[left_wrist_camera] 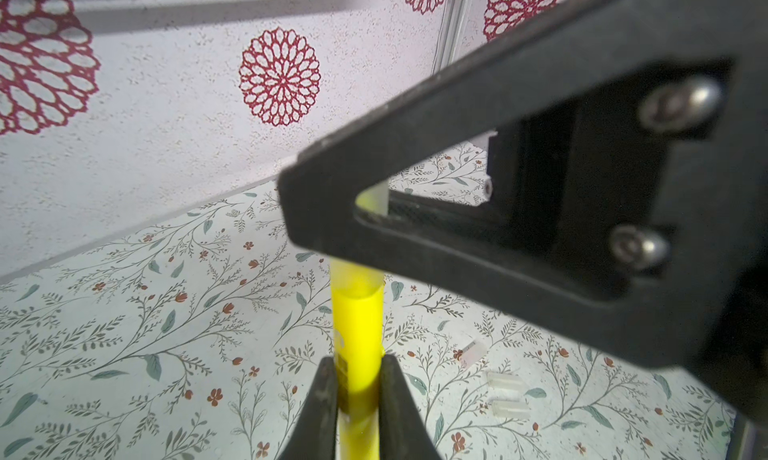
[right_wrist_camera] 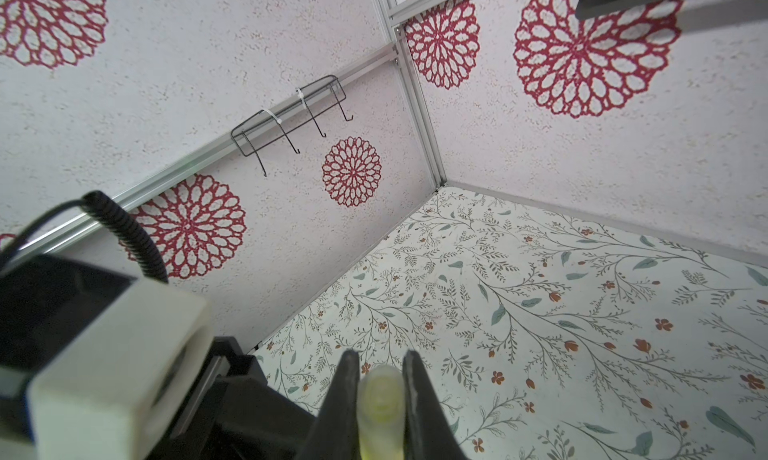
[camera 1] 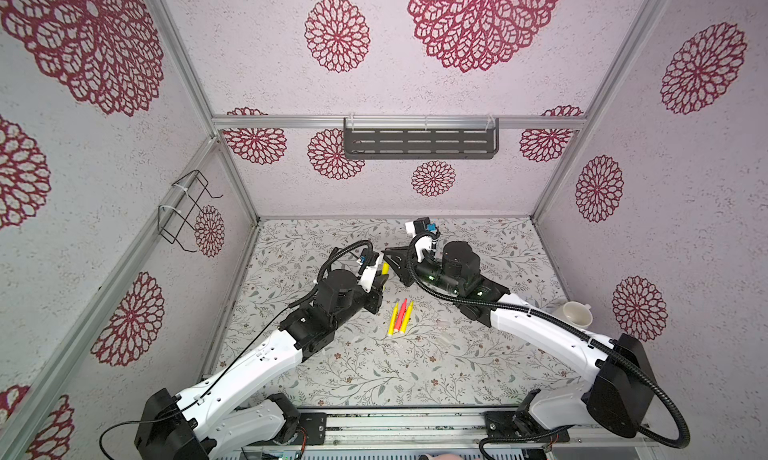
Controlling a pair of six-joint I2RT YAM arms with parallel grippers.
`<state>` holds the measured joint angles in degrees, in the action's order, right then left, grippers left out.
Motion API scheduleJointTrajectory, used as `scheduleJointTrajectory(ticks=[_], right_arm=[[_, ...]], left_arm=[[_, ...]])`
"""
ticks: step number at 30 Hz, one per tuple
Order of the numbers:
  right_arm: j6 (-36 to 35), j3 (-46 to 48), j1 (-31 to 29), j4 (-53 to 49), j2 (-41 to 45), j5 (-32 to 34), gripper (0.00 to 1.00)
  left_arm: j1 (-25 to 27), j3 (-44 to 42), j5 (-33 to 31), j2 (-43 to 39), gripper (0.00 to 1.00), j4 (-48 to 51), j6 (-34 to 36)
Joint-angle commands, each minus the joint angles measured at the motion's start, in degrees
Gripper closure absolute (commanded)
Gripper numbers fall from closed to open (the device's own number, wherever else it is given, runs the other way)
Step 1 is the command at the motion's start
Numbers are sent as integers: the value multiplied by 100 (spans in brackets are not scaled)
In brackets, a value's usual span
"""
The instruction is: Insert the pens into the pen caps
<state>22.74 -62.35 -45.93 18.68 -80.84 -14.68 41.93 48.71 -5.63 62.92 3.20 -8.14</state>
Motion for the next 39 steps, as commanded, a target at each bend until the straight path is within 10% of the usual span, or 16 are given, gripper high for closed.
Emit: scheduleJointTrajectory(ticks=[1,22,26,29,39], right_arm=[[413,633,-703,-1834,-471,-1323,100],[-293,-1130,-230,-2957,-502,-1591,93],[-387,-1905,163,-3070,-599,-2179,57],[-572,-2441,248,-3081,-582,-2616,2],[-1222,-2824,615,-4043,249,-1269,1]], left_arm=[[-75,823,67,-227,100,-2627,87],[-193,211,103,-57,100,-2200,-254],[-201,-203,72,13,100,-1910,-423],[-198,-380,65,102,100,-1726,-507],[-310,-494,140,226,100,-1285,-547]])
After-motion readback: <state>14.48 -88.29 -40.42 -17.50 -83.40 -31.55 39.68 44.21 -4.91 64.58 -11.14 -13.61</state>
